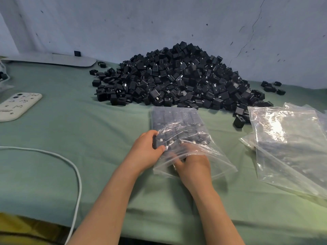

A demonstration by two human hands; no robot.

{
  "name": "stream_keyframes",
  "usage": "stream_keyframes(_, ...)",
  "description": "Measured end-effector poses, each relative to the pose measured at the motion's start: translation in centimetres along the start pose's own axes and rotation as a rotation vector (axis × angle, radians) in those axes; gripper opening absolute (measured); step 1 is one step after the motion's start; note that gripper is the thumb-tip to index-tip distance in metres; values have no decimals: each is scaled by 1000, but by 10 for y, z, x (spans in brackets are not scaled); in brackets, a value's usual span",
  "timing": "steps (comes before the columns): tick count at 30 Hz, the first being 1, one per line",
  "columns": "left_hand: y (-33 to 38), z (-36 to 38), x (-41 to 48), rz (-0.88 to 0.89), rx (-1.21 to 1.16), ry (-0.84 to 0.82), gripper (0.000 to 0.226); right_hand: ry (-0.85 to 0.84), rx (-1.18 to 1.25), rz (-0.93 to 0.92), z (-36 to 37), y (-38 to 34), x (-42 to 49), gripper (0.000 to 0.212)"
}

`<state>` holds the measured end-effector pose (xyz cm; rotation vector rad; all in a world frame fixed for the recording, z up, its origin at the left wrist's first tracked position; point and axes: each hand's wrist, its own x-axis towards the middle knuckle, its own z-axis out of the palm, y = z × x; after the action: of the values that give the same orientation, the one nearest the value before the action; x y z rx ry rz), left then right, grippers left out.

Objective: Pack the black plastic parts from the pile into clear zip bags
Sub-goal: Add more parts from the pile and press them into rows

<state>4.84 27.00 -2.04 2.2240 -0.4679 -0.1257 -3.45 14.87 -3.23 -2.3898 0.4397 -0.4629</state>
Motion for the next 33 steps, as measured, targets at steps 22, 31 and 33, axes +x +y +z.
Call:
stream_keyframes(22,3,0,2,-34,-1,30,46,-30,22,-25,4,7,-5,51)
stream_keyframes(31,0,-1,3,-38,-22,25,44,-14,261,-12,16,-3,2,15)
stream_keyframes(33,0,0,3,-39,-19,32,44,-9,260,-10,17,-4,2,15)
